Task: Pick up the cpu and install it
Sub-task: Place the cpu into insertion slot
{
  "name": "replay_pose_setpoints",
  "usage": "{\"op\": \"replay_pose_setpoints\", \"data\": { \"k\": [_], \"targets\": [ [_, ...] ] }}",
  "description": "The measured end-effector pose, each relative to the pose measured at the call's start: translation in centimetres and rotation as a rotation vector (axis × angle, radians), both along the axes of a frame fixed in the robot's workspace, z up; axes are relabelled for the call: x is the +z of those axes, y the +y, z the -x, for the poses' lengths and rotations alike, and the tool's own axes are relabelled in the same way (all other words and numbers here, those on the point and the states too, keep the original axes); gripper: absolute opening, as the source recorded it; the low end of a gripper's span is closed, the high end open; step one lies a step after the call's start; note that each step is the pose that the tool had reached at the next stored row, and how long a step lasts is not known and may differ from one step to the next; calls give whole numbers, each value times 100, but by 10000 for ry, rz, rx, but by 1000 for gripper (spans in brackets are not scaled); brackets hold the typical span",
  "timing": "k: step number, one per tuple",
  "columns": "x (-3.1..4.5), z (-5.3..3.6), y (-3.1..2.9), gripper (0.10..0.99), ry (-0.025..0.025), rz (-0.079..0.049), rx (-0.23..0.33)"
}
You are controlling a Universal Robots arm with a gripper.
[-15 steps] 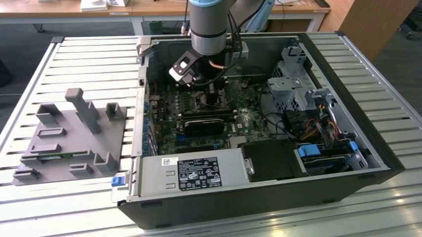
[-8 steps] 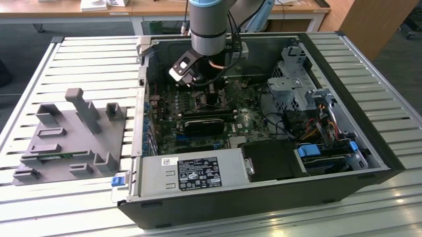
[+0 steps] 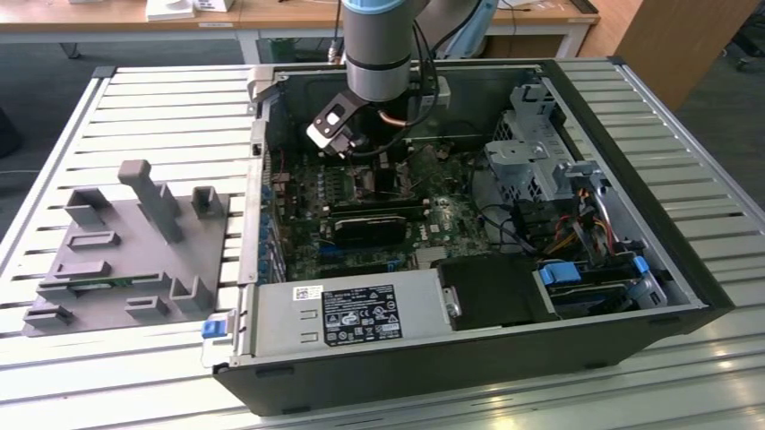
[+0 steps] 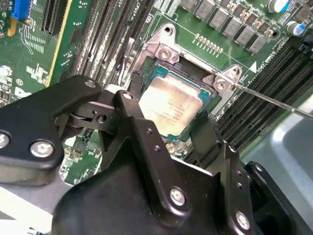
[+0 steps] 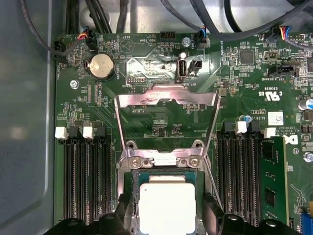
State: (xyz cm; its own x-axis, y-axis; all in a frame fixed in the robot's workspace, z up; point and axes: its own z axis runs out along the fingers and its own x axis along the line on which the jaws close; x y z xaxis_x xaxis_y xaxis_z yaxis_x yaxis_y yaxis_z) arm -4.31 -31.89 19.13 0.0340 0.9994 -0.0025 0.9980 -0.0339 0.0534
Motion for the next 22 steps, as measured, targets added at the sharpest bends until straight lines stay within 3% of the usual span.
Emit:
{"op": "replay_pose_setpoints", "data": {
  "k": [1, 8, 10, 13, 19, 22],
  "targets": [
    [1, 0, 0, 675, 2, 3, 0],
    [26, -3, 3, 675, 10, 1, 0],
    [25, -4, 3, 659, 15, 3, -2],
    [26, -5, 5, 537, 17, 5, 0],
    [25, -5, 7, 537, 15, -4, 0],
    [40, -6, 8, 537, 13, -98, 0]
  ]
}}
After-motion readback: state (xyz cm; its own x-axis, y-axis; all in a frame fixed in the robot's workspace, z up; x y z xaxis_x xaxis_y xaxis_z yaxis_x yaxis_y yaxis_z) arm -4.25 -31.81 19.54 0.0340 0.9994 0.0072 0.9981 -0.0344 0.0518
